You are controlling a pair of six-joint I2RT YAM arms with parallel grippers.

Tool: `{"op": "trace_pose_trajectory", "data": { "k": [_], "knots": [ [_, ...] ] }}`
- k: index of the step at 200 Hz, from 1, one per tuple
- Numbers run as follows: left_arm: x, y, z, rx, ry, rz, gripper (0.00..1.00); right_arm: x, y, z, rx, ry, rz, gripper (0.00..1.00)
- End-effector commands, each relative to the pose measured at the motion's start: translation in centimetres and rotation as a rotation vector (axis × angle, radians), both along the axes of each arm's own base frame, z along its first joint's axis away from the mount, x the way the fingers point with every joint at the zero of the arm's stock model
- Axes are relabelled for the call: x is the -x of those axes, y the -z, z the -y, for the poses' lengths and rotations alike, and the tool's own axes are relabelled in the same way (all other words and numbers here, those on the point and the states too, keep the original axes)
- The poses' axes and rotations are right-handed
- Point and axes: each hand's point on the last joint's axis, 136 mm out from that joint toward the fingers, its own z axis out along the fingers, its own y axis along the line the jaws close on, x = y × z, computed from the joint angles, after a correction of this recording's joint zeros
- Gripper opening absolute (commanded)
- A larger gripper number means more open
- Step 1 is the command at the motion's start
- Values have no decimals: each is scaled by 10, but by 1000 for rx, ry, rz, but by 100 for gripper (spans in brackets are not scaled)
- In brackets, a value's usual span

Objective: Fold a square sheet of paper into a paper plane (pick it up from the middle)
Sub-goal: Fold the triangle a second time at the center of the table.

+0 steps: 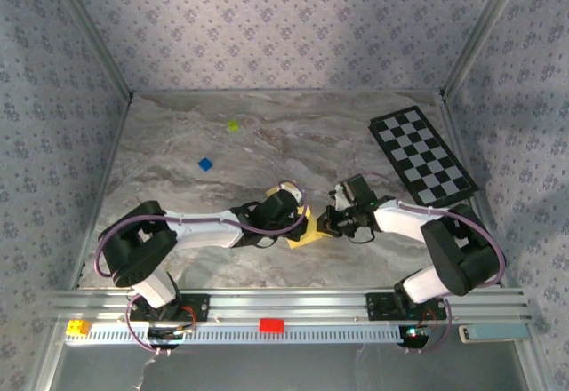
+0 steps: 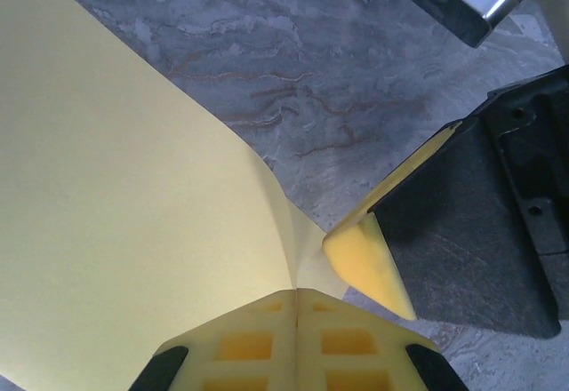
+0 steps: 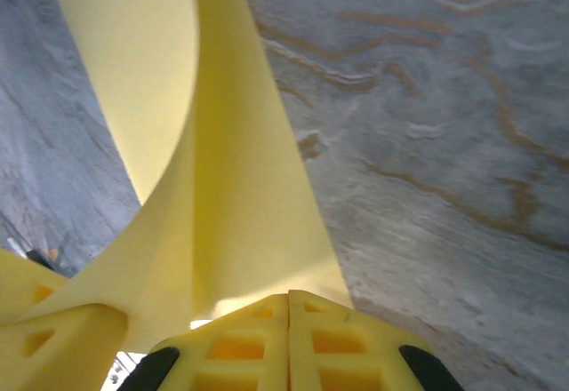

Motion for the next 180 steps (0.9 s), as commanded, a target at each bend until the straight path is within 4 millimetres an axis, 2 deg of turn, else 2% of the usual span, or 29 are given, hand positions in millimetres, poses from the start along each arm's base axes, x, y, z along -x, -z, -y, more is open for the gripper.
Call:
{"op": "trace_pose_trajectory", "data": {
  "k": [1, 51, 79, 97, 180],
  "knots": [
    [-6, 0, -1, 11, -30, 12, 0, -10, -11, -14, -58, -1, 10, 8],
    [-6, 0, -5, -3, -32, 19, 0, -12, 2, -22, -46, -16, -13, 8],
    [-7, 2, -10, -28, -38, 19, 0, -1, 30, 2, 122, -13, -60, 6],
    [-9, 5, -16, -40, -42, 10, 0, 5, 38, 11, 171, -18, -72, 5],
    [-22, 20, -33, -130, -48, -12, 0, 5, 33, 8, 156, -30, -66, 5]
  ]
}}
